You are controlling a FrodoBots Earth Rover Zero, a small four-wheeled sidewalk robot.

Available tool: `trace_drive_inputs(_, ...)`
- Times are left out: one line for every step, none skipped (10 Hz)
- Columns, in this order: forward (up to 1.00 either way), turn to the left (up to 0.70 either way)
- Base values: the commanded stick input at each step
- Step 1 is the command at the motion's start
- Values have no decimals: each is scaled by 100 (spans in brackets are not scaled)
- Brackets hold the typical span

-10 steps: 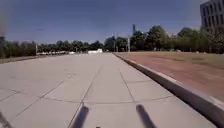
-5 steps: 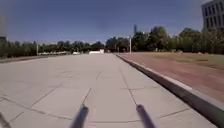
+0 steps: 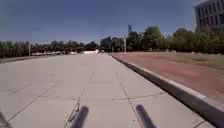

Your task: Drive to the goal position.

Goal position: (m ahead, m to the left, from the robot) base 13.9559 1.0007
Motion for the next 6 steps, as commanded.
trace_drive_inputs(68,0)
trace_drive_inputs(68,0)
trace_drive_inputs(68,0)
trace_drive_inputs(68,0)
trace_drive_inputs(68,0)
trace_drive_inputs(68,0)
